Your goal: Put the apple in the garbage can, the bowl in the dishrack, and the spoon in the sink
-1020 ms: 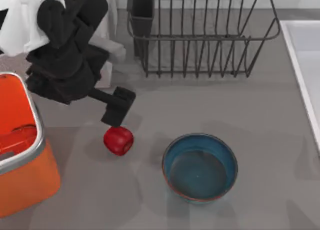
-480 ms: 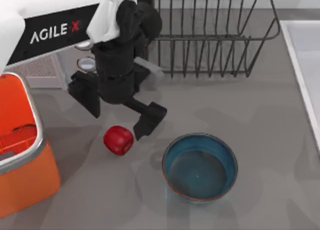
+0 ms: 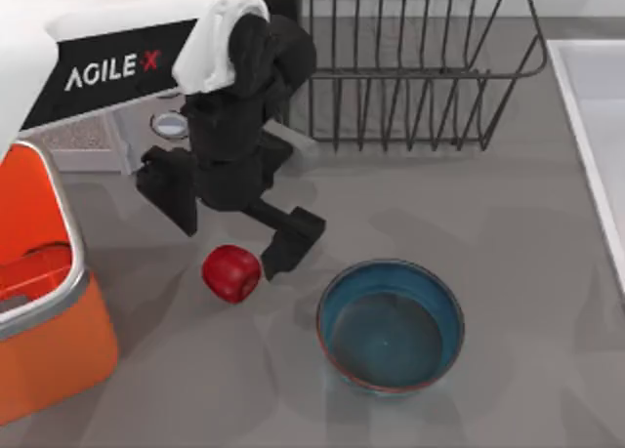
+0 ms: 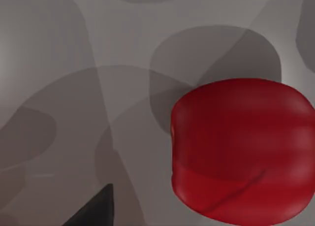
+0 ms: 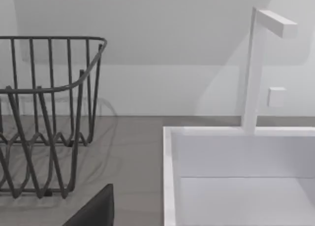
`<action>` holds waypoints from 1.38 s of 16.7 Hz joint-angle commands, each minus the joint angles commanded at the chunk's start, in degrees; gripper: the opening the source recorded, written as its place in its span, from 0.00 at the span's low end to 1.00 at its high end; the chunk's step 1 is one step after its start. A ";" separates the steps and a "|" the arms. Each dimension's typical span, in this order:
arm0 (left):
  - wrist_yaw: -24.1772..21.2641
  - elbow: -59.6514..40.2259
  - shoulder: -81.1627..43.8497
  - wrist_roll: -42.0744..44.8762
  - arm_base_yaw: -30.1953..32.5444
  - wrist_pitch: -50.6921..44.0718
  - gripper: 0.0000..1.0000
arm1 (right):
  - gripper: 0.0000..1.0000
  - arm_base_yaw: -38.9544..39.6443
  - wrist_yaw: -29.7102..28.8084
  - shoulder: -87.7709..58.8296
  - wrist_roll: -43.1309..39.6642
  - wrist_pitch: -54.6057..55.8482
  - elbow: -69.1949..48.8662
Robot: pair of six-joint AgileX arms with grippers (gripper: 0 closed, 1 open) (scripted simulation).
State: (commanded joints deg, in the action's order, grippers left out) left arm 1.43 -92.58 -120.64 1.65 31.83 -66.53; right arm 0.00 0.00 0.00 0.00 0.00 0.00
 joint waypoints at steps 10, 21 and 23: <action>-0.02 8.33 -3.47 0.21 -0.15 11.99 1.00 | 1.00 0.00 0.00 0.00 0.00 0.00 0.00; -0.02 8.33 -3.47 0.21 -0.15 11.99 0.17 | 1.00 0.00 0.00 0.00 0.00 0.00 0.00; -0.02 8.33 -3.47 0.21 -0.15 11.99 0.02 | 1.00 0.00 0.00 0.00 0.00 0.00 0.00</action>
State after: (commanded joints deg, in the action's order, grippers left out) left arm 1.42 -84.25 -124.12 1.86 31.68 -54.54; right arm 0.00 0.00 0.00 0.00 0.00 0.00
